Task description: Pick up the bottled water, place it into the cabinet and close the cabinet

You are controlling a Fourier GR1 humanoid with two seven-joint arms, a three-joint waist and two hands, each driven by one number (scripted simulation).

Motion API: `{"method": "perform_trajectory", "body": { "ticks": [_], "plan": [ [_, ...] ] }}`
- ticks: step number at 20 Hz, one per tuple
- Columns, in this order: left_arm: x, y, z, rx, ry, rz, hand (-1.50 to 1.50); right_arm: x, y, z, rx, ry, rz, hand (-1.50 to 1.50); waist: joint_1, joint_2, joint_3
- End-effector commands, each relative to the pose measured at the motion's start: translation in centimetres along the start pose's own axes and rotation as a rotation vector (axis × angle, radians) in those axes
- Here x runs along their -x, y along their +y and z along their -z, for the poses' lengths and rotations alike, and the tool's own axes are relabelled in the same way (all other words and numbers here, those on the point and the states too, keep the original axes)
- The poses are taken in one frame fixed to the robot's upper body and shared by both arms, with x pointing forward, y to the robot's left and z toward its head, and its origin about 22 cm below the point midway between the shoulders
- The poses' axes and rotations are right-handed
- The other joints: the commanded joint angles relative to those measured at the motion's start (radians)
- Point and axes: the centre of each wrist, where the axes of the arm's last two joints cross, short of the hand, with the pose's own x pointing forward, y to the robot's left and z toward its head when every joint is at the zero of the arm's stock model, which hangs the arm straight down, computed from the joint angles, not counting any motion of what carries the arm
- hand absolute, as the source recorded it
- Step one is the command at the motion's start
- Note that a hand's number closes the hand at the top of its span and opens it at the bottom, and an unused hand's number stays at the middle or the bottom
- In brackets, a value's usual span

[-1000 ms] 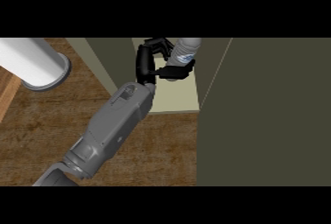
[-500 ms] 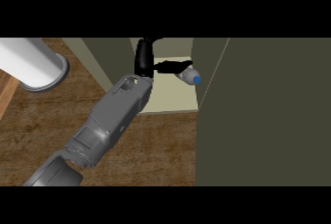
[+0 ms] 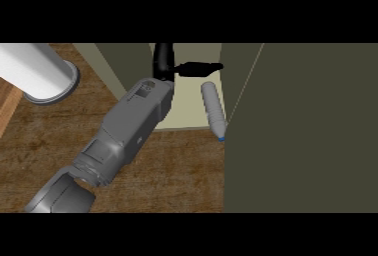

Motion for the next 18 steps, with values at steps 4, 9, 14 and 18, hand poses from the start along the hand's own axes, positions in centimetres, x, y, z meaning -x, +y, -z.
{"method": "perform_trajectory", "body": {
  "ticks": [4, 9, 14, 18],
  "plan": [
    [-1.1, -0.3, 0.2, 0.096, -0.033, -0.221, -1.5, -2.5, 1.2, 0.6, 0.005, -0.062, -0.009, -1.5, 0.023, -0.012, 0.0],
    [-1.4, -1.2, -1.1, 0.132, -0.03, -0.245, -1.5, -2.3, 0.9, 0.5, -0.005, -0.066, 0.0, -1.5, 0.023, -0.019, 0.001],
    [0.5, -0.9, -4.5, 0.18, -0.005, -0.278, -1.5, -4.3, 2.1, 0.8, -0.017, -0.029, 0.01, -1.5, 0.052, -0.027, 0.0],
    [0.1, -1.4, -7.6, 0.216, 0.008, -0.357, -1.5, -2.2, 2.1, 2.0, 0.006, -0.046, 0.013, -1.5, 0.069, -0.025, 0.0]
  ]
}}
